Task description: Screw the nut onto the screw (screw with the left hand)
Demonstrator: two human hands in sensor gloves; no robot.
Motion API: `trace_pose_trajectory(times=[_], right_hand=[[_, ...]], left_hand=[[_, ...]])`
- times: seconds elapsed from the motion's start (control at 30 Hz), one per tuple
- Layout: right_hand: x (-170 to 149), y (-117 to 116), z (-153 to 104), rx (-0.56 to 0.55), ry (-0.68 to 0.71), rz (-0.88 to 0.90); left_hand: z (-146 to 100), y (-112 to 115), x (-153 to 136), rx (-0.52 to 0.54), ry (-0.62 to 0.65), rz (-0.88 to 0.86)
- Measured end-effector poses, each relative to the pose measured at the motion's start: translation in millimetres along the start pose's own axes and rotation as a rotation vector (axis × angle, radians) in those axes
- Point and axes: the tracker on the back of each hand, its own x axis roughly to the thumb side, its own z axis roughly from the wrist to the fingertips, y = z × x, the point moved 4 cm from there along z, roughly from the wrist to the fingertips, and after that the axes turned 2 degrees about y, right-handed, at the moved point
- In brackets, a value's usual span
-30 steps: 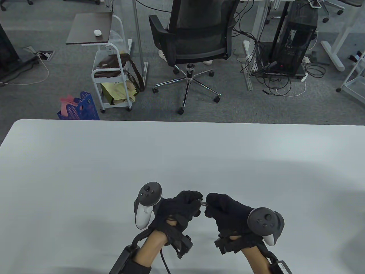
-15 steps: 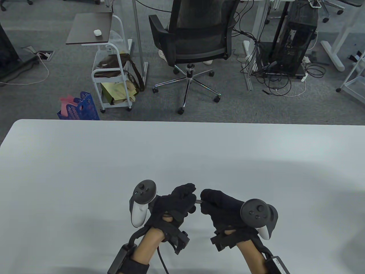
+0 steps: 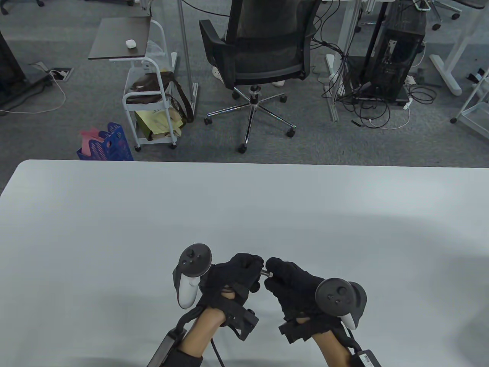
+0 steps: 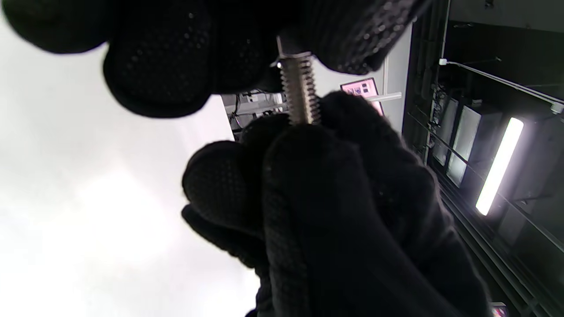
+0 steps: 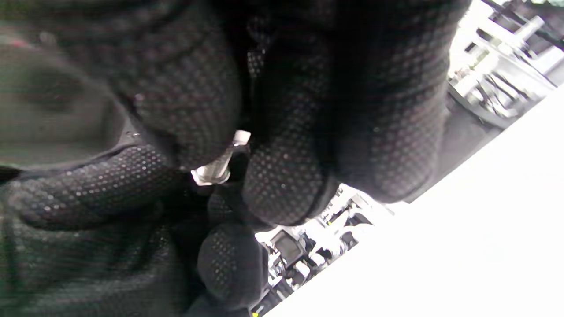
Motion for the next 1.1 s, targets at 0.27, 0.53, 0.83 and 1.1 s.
trace_pose_trajectory(times=[0.27, 0.53, 0.83, 1.1], right_hand=[[1, 8, -4, -0.026, 0.048, -0.008], [-4, 8, -6, -0.025, 0.035, 0.027], [-8, 8, -6, -0.017, 0.023, 0.046], [-10, 13, -6, -0.039, 0.010, 0.085]], left_hand=[[-2, 2, -10, -0.044, -0.041, -0.029], [0, 10, -2, -0.149, 0.003, -0.049], [-1, 7, -10, -0.099, -0.037, -0.009], [-1, 11, 4, -0.139, 0.045, 0.008]])
